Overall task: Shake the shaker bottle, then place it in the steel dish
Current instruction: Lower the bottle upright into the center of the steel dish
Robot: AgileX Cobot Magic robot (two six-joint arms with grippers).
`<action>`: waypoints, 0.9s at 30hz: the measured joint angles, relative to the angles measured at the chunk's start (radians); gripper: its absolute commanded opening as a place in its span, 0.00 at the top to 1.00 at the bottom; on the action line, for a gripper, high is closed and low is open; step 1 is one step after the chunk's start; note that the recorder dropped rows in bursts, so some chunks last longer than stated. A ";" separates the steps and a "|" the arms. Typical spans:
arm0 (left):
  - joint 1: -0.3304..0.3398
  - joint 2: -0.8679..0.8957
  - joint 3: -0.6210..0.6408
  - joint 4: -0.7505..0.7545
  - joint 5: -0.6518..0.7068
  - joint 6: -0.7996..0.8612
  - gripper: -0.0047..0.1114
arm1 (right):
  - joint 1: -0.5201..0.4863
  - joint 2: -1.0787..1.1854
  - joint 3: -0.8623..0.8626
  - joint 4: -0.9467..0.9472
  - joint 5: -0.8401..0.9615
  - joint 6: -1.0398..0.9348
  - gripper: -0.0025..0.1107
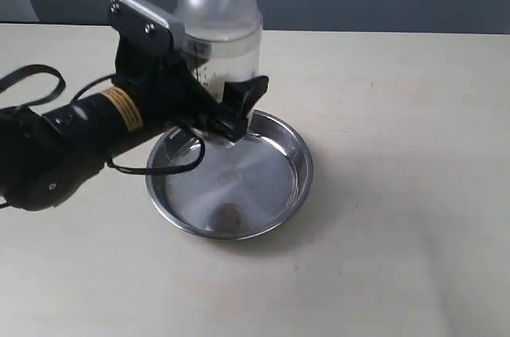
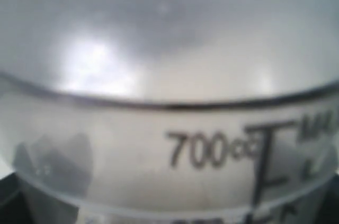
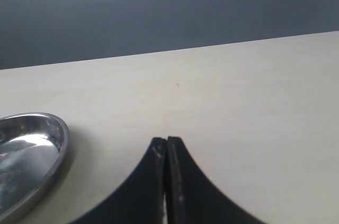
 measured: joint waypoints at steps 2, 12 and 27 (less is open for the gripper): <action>0.000 0.038 0.008 0.002 -0.010 0.000 0.96 | 0.000 0.000 0.000 0.000 0.000 0.000 0.99; 0.000 0.178 0.008 0.013 -0.190 0.002 0.96 | 0.000 0.000 0.000 0.000 0.000 0.000 0.99; 0.000 0.307 0.008 -0.014 -0.276 0.036 0.96 | 0.000 0.000 0.000 0.000 0.000 0.000 0.99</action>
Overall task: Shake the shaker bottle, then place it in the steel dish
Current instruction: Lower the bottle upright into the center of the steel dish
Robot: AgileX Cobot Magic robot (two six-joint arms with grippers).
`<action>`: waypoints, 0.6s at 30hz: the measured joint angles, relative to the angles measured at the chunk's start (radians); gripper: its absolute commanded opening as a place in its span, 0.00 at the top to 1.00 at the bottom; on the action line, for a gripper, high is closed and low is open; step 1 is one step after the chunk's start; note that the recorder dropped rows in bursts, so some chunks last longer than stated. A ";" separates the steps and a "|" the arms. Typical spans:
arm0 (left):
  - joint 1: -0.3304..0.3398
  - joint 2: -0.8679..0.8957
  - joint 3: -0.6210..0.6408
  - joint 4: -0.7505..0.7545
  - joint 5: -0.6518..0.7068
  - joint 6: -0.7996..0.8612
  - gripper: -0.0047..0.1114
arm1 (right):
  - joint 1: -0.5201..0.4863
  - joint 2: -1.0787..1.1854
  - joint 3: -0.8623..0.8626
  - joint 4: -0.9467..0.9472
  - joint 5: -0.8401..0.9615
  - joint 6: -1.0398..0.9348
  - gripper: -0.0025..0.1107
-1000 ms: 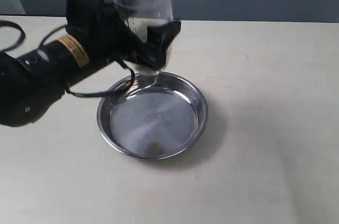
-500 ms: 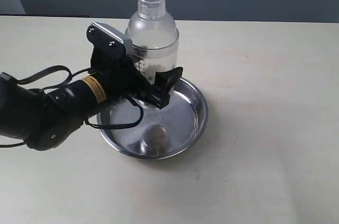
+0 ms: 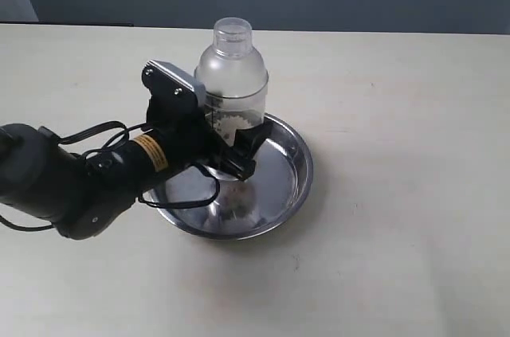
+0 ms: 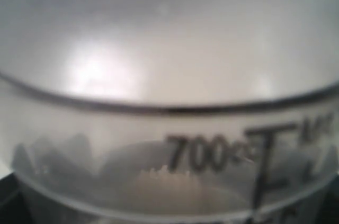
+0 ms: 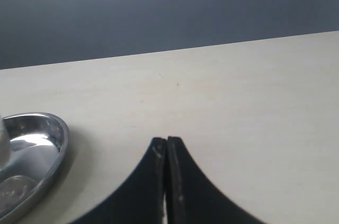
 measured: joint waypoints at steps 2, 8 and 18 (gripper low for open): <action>0.000 0.000 0.000 -0.006 0.000 0.016 0.96 | 0.000 0.000 0.000 0.000 0.000 0.000 0.99; 0.000 0.024 0.000 -0.014 0.000 0.015 0.96 | 0.000 0.000 0.000 0.000 0.000 0.000 0.99; 0.000 0.083 -0.002 -0.019 -0.039 -0.015 0.96 | 0.000 0.000 0.000 0.000 0.002 0.000 0.99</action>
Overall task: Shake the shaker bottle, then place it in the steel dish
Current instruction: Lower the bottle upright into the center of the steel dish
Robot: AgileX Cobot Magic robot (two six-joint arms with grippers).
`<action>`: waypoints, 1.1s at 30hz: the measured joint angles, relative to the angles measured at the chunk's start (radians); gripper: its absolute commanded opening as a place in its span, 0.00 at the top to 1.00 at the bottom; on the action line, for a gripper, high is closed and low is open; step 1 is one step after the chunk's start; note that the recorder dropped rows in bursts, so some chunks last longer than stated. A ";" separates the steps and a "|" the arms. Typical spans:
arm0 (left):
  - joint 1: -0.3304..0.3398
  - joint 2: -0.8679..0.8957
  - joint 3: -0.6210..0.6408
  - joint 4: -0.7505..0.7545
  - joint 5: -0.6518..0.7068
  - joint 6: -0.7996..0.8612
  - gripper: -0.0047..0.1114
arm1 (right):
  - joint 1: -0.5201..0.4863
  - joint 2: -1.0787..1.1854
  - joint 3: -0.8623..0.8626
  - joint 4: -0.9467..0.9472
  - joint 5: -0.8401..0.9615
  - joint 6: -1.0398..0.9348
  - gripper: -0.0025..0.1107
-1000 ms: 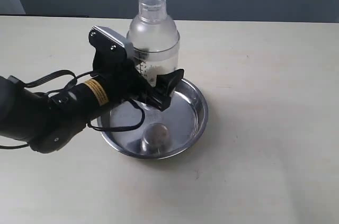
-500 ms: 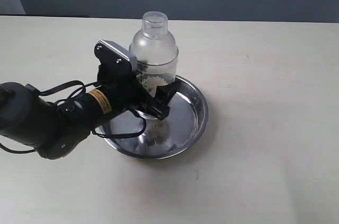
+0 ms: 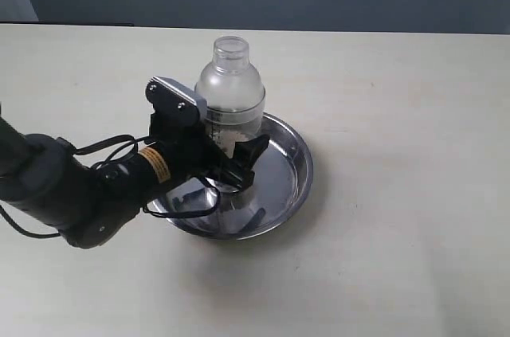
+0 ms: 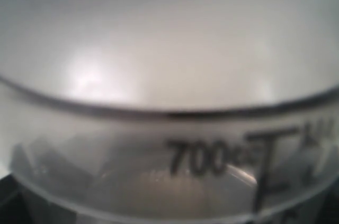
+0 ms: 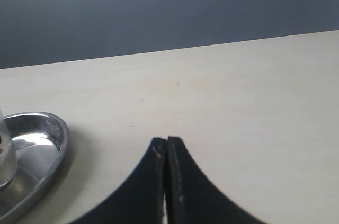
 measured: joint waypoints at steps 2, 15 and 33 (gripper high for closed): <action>0.000 0.000 0.000 0.000 0.004 -0.002 0.96 | 0.000 0.000 0.000 0.000 0.000 0.000 0.99; 0.000 0.000 -0.002 0.027 0.005 -0.006 0.39 | 0.000 0.000 0.000 0.000 0.000 0.000 0.99; 0.000 -0.036 -0.002 0.010 0.082 -0.006 0.22 | 0.000 0.000 0.000 0.000 0.000 0.000 0.99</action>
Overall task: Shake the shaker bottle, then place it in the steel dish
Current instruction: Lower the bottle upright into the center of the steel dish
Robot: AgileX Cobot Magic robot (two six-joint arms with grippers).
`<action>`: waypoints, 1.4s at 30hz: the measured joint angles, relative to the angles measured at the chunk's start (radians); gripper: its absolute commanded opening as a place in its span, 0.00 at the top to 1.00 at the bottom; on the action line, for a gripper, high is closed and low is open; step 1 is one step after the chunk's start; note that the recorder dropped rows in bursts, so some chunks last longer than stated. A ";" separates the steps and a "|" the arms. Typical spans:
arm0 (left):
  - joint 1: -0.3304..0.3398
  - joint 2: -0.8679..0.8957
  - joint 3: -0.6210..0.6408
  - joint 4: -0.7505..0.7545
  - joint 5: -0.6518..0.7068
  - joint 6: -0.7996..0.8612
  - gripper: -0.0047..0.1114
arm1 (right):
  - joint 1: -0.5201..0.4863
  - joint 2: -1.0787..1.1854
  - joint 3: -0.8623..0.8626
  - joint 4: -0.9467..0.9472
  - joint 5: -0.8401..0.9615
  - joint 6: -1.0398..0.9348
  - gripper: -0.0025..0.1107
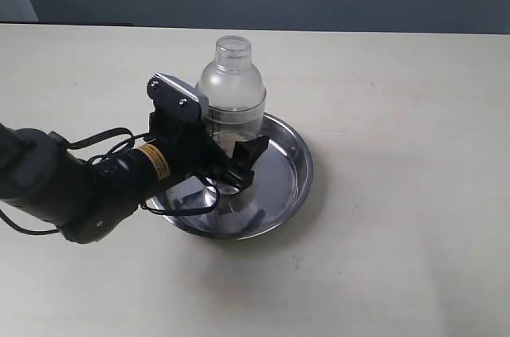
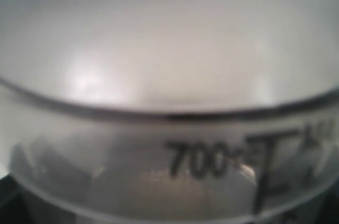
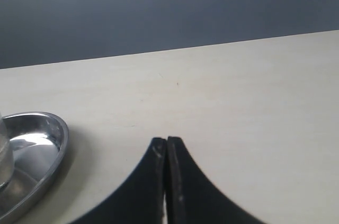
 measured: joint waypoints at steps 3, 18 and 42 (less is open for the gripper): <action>0.000 -0.002 0.000 0.000 0.001 0.000 0.08 | 0.000 0.000 0.000 0.000 0.000 0.000 0.99; 0.000 -0.008 0.000 0.025 -0.076 0.000 0.05 | 0.000 0.000 0.000 0.000 0.000 0.000 0.99; 0.000 -0.238 0.000 -0.037 -0.013 0.099 0.05 | 0.000 0.000 0.000 0.000 0.000 0.000 0.99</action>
